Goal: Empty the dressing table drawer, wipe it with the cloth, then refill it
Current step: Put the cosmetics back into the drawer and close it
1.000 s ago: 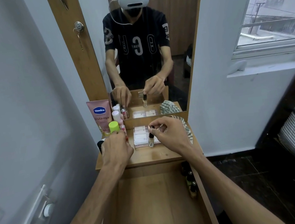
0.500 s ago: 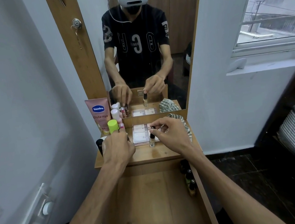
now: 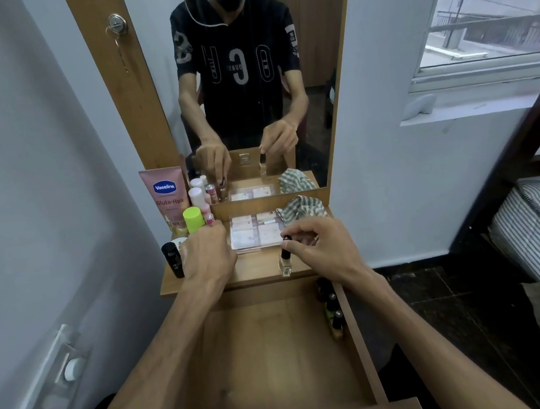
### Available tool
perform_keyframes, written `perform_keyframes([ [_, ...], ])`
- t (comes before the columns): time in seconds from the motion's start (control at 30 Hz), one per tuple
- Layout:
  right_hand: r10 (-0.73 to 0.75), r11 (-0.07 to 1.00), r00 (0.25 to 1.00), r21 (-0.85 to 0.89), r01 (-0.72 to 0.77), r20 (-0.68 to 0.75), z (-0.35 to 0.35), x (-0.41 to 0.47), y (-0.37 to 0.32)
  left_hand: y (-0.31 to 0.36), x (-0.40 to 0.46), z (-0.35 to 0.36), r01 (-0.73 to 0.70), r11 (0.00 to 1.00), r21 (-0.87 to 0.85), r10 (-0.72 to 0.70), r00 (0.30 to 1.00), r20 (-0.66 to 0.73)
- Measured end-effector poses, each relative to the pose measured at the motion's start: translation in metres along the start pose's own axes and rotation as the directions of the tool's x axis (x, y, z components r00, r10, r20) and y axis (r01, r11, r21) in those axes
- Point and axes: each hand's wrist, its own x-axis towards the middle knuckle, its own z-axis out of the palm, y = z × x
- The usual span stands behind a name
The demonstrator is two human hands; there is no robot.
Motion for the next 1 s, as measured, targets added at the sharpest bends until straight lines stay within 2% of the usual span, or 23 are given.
perform_keyframes([
  [0.23,0.047,0.998,0.996,0.048,-0.051,0.075,-0.022,-0.050,0.003,0.020,-0.043,-0.027,-0.152,0.972,-0.177,0.120,0.977,-0.178],
  [0.3,0.063,0.997,0.991,0.030,-0.067,0.120,-0.025,-0.068,0.006,0.027,-0.062,-0.030,-0.201,0.946,-0.255,0.157,0.971,-0.182],
  [0.4,0.064,0.997,0.983,-0.046,-0.057,0.172,-0.029,-0.095,0.015,0.038,-0.092,-0.023,-0.252,0.903,-0.348,0.237,0.968,-0.085],
  [0.5,0.073,0.990,0.976,-0.133,-0.046,0.206,-0.031,-0.116,0.026,0.047,-0.122,-0.002,-0.217,0.890,-0.401,0.265,0.962,0.067],
  [0.67,0.048,0.945,0.961,-0.323,0.044,0.272,-0.029,-0.134,0.046,0.061,-0.158,0.039,-0.134,0.847,-0.515,0.315,0.906,0.283],
  [0.83,0.044,0.917,0.942,-0.387,0.094,0.332,-0.026,-0.141,0.055,0.075,-0.167,0.060,-0.113,0.792,-0.599,0.373,0.868,0.329],
  [1.0,0.069,0.904,0.948,-0.420,0.073,0.311,-0.022,-0.143,0.059,0.082,-0.170,0.070,-0.075,0.773,-0.630,0.380,0.850,0.365],
])
